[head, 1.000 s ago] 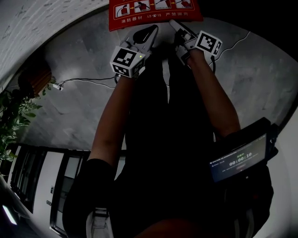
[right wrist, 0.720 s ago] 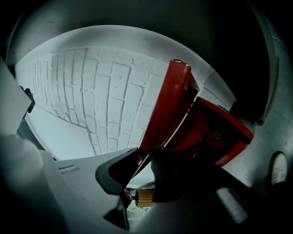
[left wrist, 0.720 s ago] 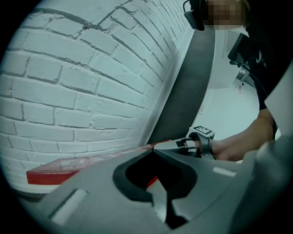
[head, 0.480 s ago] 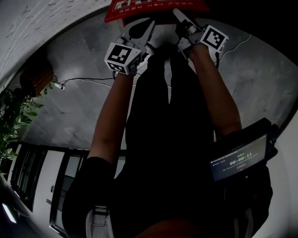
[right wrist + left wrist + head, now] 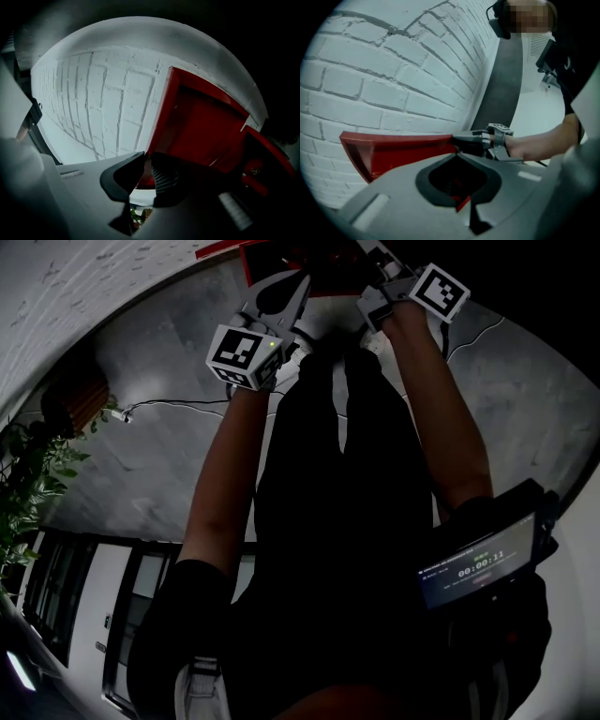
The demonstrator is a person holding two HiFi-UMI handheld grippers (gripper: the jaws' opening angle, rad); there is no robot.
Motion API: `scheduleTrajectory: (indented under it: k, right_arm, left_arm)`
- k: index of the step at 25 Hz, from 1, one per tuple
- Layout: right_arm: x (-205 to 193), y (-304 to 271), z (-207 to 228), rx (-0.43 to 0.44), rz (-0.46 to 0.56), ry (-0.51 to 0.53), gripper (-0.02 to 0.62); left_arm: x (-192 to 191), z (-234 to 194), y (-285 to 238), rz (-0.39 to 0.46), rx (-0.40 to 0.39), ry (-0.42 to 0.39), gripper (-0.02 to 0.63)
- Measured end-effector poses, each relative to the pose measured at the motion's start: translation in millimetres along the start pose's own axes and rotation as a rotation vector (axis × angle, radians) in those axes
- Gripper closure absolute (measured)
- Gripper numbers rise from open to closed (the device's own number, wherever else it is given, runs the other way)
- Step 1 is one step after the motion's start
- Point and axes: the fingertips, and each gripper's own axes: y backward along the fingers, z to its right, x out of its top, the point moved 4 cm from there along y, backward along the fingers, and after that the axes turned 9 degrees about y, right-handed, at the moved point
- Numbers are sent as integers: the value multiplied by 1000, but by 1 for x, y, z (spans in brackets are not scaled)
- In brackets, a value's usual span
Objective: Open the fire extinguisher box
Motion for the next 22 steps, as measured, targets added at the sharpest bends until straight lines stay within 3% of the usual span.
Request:
scheduleTrajectory:
  k: [13, 22]
  right_arm:
    - [26, -31, 17, -77, 20, -59, 548]
    - [31, -42, 25, -72, 45, -107, 549]
  left_arm:
    - [12, -15, -1, -2, 14, 1, 604]
    - [8, -21, 0, -13, 12, 12, 604]
